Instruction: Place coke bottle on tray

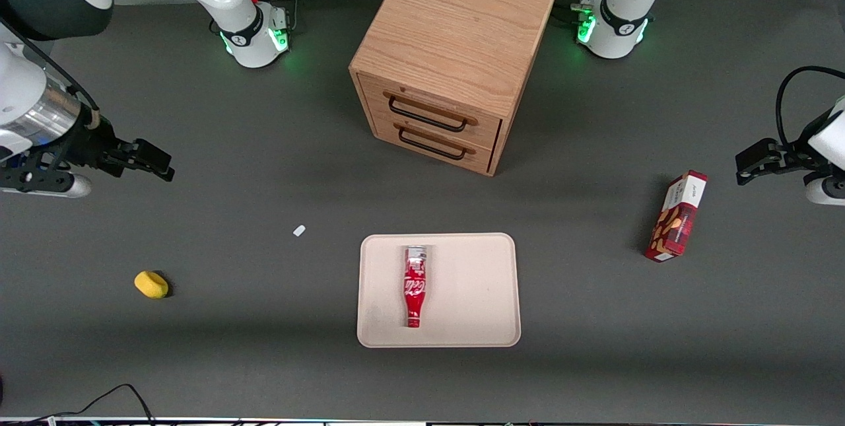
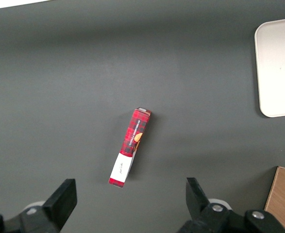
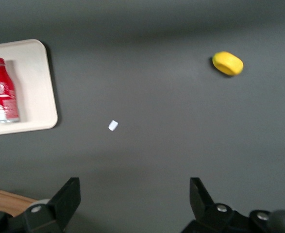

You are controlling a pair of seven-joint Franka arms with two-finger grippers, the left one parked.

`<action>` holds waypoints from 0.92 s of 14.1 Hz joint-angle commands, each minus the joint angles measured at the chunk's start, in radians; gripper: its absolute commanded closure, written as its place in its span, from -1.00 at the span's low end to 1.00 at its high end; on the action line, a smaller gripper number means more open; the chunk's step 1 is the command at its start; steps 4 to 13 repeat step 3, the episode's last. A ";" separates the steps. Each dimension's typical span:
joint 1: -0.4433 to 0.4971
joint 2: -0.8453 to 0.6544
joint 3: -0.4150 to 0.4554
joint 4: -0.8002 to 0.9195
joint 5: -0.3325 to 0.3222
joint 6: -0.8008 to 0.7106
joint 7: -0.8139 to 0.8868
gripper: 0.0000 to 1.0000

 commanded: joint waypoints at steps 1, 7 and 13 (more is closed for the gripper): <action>-0.019 -0.041 0.008 -0.030 0.001 -0.035 -0.026 -1.00; -0.024 -0.040 0.008 -0.032 -0.001 -0.035 -0.024 -1.00; -0.024 -0.040 0.008 -0.032 -0.001 -0.035 -0.024 -1.00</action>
